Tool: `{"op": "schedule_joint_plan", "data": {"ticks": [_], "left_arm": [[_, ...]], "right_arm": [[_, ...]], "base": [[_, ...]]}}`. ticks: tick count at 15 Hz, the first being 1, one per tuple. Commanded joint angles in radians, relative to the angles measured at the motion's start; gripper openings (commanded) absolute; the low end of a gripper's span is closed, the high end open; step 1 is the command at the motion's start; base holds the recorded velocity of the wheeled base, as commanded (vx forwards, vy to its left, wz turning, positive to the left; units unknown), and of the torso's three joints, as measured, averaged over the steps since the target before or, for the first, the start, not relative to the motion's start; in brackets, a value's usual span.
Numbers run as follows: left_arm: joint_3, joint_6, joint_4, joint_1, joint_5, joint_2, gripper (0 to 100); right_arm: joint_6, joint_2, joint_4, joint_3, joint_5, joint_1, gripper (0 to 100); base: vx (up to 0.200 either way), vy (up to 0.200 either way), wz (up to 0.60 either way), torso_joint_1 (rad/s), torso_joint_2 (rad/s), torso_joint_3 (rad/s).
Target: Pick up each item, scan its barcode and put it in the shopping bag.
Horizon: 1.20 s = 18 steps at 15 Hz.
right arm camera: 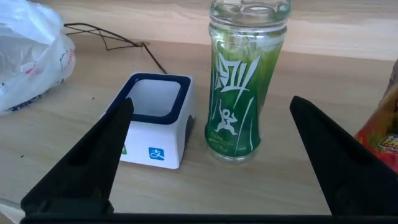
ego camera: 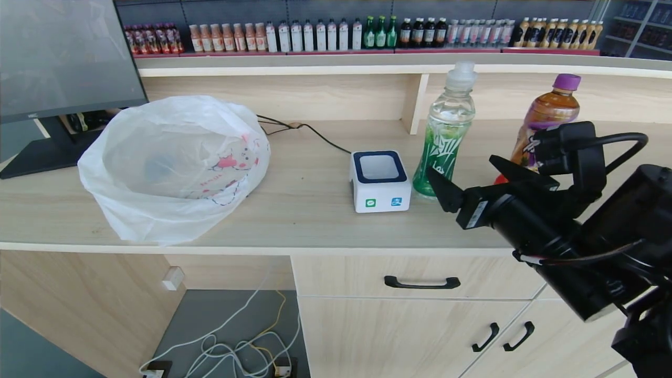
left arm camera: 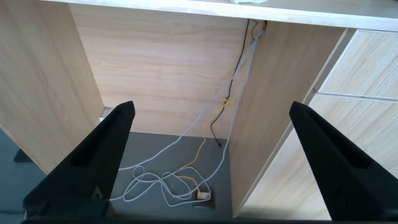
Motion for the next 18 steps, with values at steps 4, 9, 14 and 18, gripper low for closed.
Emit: {"op": "schedule_joint_plan", "data": {"ticks": [4,9,14,18], "left_arm": [[0.0,0.0,0.0,0.0,0.0,0.0,100],[0.0,0.0,0.0,0.0,0.0,0.0,100],[0.0,0.0,0.0,0.0,0.0,0.0,100],[0.0,0.0,0.0,0.0,0.0,0.0,100]], "right_arm": [[-0.011,0.077,-0.015,-0.055,0.002,-0.036,100],[-0.011,0.108,-0.025,-0.13,0.01,-0.096,100],[-0.013,0.166,-0.027,-0.194,0.01,-0.098,100],[-0.014,0.223,-0.027,-0.253,0.01,-0.108,100]], "base": [[0.0,0.0,0.0,0.0,0.0,0.0],[0.0,0.0,0.0,0.0,0.0,0.0],[0.0,0.0,0.0,0.0,0.0,0.0],[0.0,0.0,0.0,0.0,0.0,0.0]]}}
